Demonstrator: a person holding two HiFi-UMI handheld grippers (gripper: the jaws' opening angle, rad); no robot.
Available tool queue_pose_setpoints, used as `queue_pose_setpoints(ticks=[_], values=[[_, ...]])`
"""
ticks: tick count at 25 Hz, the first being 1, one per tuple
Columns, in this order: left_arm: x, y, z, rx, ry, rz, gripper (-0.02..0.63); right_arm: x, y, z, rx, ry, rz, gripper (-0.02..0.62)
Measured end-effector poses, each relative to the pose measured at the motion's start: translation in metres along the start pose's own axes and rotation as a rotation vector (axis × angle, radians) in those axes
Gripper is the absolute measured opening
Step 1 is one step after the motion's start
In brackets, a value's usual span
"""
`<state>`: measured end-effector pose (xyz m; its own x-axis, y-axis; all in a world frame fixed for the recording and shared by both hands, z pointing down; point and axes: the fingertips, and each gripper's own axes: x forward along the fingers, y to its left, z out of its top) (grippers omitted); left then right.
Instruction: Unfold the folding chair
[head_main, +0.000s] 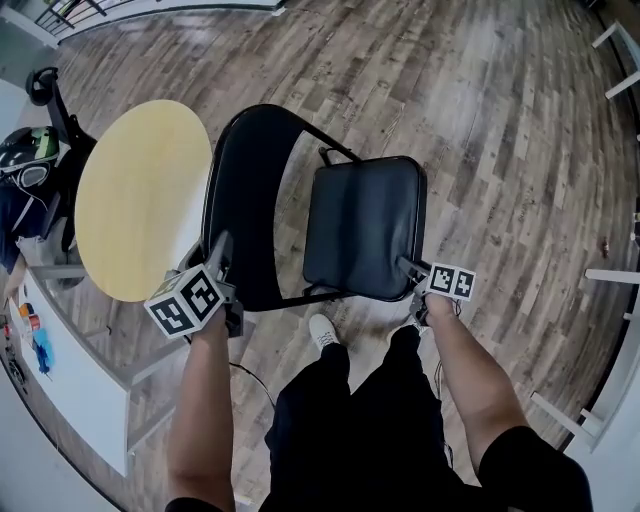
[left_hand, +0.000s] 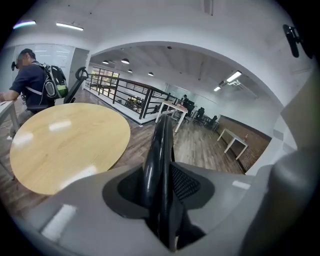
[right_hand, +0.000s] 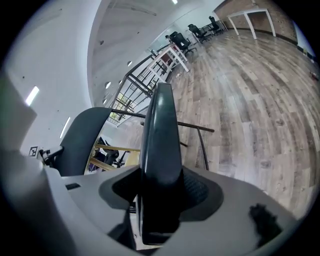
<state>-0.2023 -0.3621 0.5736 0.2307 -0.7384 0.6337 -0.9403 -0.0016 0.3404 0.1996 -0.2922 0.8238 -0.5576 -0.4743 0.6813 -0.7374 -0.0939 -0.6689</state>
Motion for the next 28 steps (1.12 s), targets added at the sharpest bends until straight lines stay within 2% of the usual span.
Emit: queue_pose_setpoints(ticks=[16,28], values=[[0.024,-0.025,-0.035,0.020,-0.007,0.041,0.152,-0.006,-0.103,-0.003,0.092,0.015,0.126,0.236],[0.045,-0.023,-0.061,-0.013,-0.002,0.013,0.153,-0.002,-0.171,-0.007,0.109,-0.024,0.118,0.265]])
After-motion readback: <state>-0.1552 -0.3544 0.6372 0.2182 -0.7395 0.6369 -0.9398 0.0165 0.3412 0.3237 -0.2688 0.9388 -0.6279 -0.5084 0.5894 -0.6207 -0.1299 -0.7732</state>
